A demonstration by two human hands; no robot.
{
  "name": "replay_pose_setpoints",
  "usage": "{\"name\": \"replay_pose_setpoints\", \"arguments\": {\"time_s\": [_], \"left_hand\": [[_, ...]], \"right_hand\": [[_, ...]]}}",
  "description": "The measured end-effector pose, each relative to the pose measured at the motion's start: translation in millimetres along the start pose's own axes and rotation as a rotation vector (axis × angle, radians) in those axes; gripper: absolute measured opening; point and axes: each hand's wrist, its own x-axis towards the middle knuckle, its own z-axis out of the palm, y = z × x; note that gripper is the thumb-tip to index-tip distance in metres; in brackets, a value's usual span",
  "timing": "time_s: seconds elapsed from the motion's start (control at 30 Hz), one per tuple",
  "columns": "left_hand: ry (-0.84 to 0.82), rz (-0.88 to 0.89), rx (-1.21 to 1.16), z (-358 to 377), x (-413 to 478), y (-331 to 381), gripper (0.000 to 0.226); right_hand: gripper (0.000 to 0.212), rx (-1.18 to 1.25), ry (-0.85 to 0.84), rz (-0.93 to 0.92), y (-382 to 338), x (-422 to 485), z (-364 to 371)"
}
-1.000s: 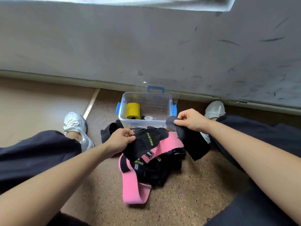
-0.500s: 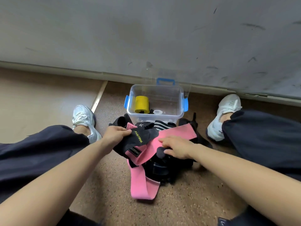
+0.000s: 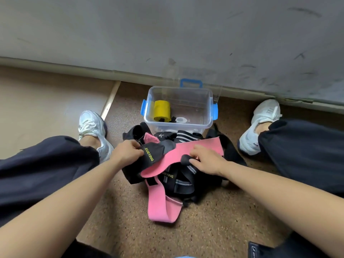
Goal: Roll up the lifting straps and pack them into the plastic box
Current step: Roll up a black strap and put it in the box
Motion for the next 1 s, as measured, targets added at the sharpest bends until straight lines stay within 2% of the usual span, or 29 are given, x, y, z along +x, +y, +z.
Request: {"name": "replay_pose_setpoints", "arguments": {"time_s": [0.07, 0.1, 0.17, 0.23, 0.33, 0.43, 0.57, 0.7, 0.83, 0.93, 1.0], "left_hand": [[0.024, 0.122, 0.149, 10, 1, 11, 0.037], [0.053, 0.213, 0.185, 16, 4, 18, 0.043], [0.053, 0.408, 0.199, 28, 14, 30, 0.045], [0.001, 0.507, 0.235, 40, 25, 44, 0.048], [-0.028, 0.426, 0.384, 54, 42, 59, 0.051], [-0.065, 0.341, 0.368, 57, 55, 66, 0.045], [-0.148, 0.426, 0.191, 50, 58, 66, 0.013], [-0.214, 0.534, 0.165, 47, 55, 62, 0.010], [-0.080, 0.520, 0.036, 29, 51, 52, 0.023], [-0.011, 0.412, -0.229, -6, 45, 41, 0.020], [0.018, 0.382, -0.301, -31, 41, 36, 0.020]], "right_hand": [[0.019, 0.094, 0.033, 0.022, 1, 10, -2], [0.023, 0.140, 0.041, 0.039, 4, 17, -3], [0.032, 0.215, 0.074, 0.057, 11, 29, -5], [0.037, 0.207, 0.077, 0.062, 16, 40, -5], [0.038, 0.207, 0.054, 0.077, 22, 56, 0], [0.025, 0.219, 0.036, 0.102, 23, 66, 6], [0.034, 0.207, -0.006, 0.157, 25, 71, 7], [0.031, 0.219, -0.026, 0.151, 23, 68, 7], [0.035, 0.157, -0.013, 0.175, 23, 61, 1], [0.037, 0.100, -0.034, 0.231, 33, 51, 0], [0.037, 0.083, -0.049, 0.227, 37, 47, -5]]}}
